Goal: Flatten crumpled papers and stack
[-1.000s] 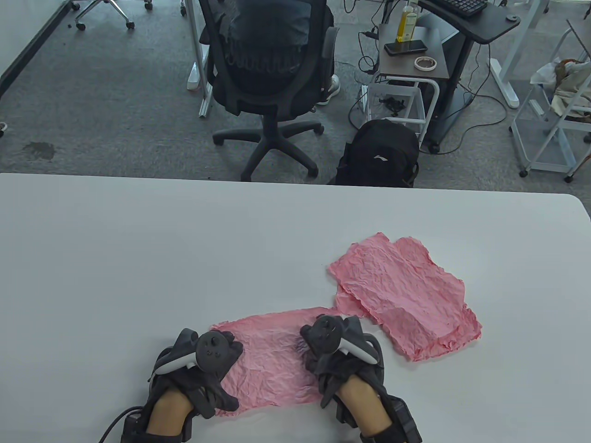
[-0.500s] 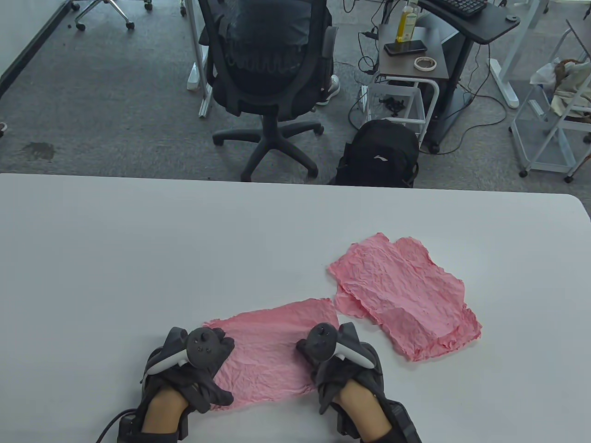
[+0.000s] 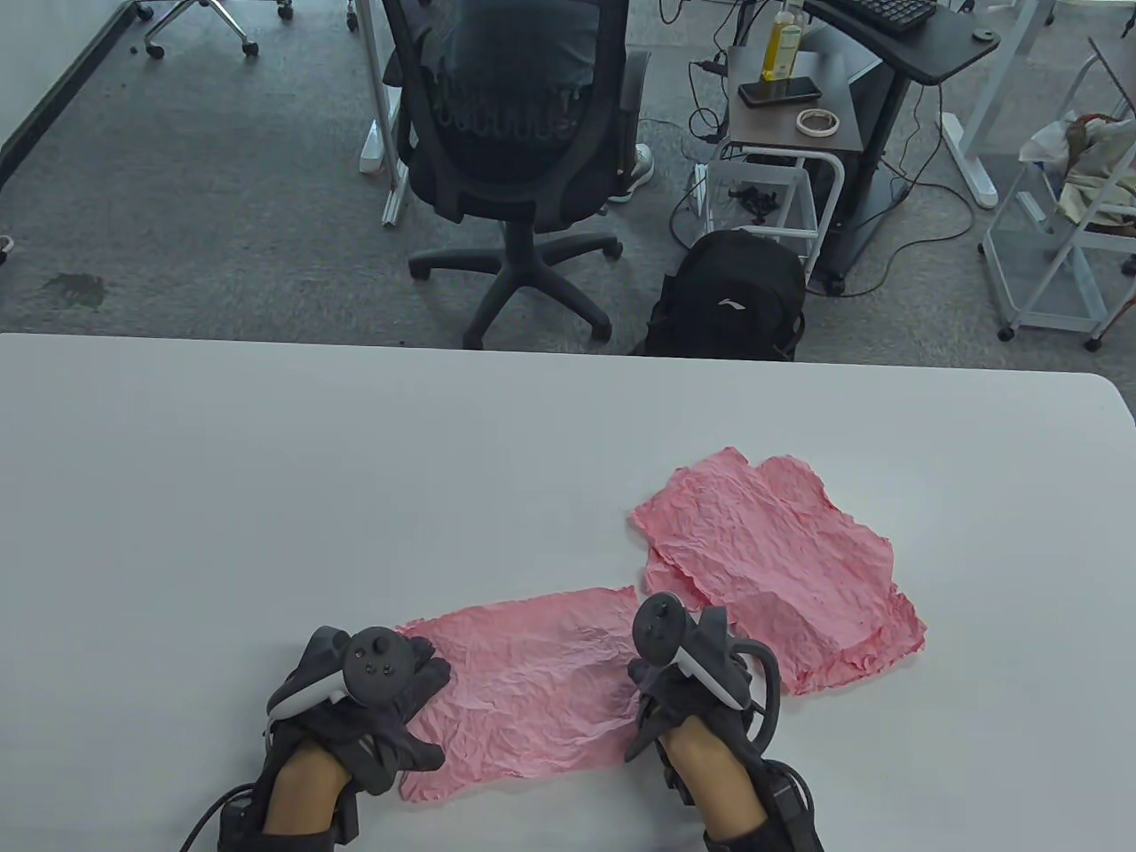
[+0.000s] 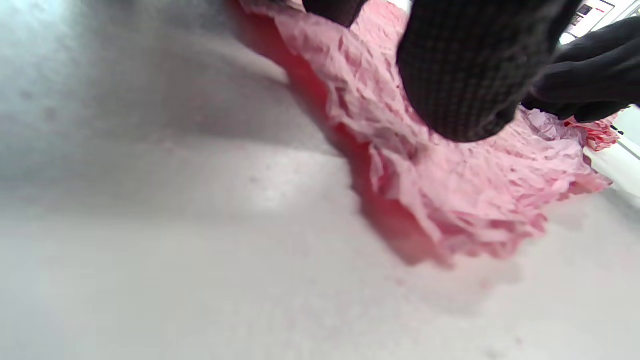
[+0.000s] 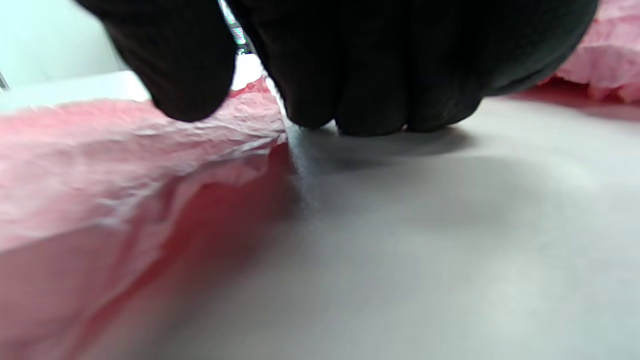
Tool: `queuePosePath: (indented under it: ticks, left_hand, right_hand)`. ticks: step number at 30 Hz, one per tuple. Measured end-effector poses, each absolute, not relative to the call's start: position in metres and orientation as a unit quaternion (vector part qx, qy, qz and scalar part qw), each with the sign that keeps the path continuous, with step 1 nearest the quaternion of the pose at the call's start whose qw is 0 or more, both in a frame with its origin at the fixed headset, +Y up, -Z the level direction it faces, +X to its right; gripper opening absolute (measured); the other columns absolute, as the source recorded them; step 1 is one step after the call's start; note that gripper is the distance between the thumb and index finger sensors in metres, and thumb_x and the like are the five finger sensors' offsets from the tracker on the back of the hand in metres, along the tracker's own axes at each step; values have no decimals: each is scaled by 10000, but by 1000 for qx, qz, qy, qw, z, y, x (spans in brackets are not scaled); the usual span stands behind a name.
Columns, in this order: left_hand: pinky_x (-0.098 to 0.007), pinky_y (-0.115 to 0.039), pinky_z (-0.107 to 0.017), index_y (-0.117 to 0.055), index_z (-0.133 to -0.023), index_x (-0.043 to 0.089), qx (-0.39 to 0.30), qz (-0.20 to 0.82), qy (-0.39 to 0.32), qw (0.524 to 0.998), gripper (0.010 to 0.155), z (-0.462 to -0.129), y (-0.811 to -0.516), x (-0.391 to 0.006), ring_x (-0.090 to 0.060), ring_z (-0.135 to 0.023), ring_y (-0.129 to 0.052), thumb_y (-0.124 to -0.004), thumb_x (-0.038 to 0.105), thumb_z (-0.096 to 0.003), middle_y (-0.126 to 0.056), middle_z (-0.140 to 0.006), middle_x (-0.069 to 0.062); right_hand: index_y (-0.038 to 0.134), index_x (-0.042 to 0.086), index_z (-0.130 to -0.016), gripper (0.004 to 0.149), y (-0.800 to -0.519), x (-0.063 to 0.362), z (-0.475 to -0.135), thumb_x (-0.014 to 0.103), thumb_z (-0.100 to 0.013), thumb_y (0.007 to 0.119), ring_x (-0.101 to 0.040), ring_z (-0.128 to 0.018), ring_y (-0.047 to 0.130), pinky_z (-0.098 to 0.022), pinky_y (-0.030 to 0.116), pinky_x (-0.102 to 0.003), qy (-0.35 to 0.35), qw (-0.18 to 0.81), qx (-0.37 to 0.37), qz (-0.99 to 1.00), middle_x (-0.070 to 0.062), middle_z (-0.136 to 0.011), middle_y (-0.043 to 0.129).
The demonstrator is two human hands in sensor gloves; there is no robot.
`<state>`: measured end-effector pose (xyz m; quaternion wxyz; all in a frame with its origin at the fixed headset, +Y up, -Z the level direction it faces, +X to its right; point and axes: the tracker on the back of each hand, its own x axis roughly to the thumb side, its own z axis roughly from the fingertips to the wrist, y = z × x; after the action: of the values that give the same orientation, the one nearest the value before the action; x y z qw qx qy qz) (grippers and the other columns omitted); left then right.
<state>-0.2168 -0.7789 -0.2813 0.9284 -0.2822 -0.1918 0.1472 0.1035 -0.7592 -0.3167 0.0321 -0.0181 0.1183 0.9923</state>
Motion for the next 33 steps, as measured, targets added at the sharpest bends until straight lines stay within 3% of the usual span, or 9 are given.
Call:
queuePosePath:
  ticks: [4,7,10,12,16,20,23,28,33]
  left_hand:
    - [-685,-264,-746,-489,-1111,203,-275,149,-191,931,904,-281,-779,-217,-392,-1125,-233,-900,546,-383,-282,-1155,-99]
    - [-685,-254,-746,-489,-1112,201,-274,154,-192,930,893,-282,-779,-217,-397,-1122,-230,-888,547,-392,-279,-1155,-94]
    - [-685,-253,-746,-499,-1110,198,-272,159,-190,930,880,-282,-779,-217,-399,-1122,-237,-879,547,-398,-288,-1155,-106]
    - [-684,-246,-746,-488,-1112,201,-272,157,-190,930,879,-281,-780,-217,-395,-1122,-226,-872,550,-402,-278,-1155,-95]
    - [-685,-240,-745,-486,-1114,200,-271,161,-187,930,870,-282,-780,-217,-394,-1123,-223,-864,546,-411,-275,-1156,-99]
    - [-682,-220,-745,-461,-1117,208,-273,159,-187,930,873,-282,-782,-217,-388,-1124,-197,-854,549,-417,-251,-1156,-96]
    - [-684,-219,-744,-462,-1118,204,-270,160,-187,931,871,-282,-782,-216,-391,-1123,-200,-853,545,-419,-253,-1156,-99]
    - [-689,-210,-741,-453,-1119,206,-269,160,-188,931,873,-284,-783,-215,-391,-1123,-189,-852,544,-420,-243,-1156,-99]
    - [-688,-235,-745,-404,-1126,199,-254,152,-186,937,877,-287,-782,-216,-406,-1119,-180,-828,546,-442,-220,-1155,-108]
  right_hand:
    - [777,69,-799,516,-763,88,-322,442,-443,788,-475,-631,853,-428,729,-553,89,-53,-4,995,-189,-734,856]
    - [808,106,-790,408,-765,82,-318,306,-437,842,-487,-657,817,-454,699,-566,66,8,18,998,-185,-751,839]
    - [842,171,-766,390,-760,86,-316,337,-414,870,-479,-766,767,-516,681,-571,31,38,47,998,-193,-891,765]
    - [810,157,-777,401,-755,94,-314,337,-421,855,-501,-760,797,-500,713,-576,5,151,71,986,-228,-903,790]
    - [723,88,-770,445,-751,115,-315,241,-383,882,-350,-528,1004,-349,853,-466,5,424,55,904,-100,-659,961]
    - [418,-31,-947,725,-767,124,-317,202,-412,848,-380,-545,916,-387,784,-512,136,633,23,762,-142,-697,847]
    - [306,-74,-968,850,-778,125,-318,236,-413,871,-327,-522,887,-384,777,-499,202,659,20,725,-110,-674,803]
    - [674,47,-930,518,-789,128,-322,330,-507,772,-311,-538,860,-396,759,-493,239,676,30,697,-71,-654,788]
    - [807,112,-833,395,-781,136,-326,285,-479,777,-463,-568,950,-313,860,-465,150,674,3,723,-230,-752,921]
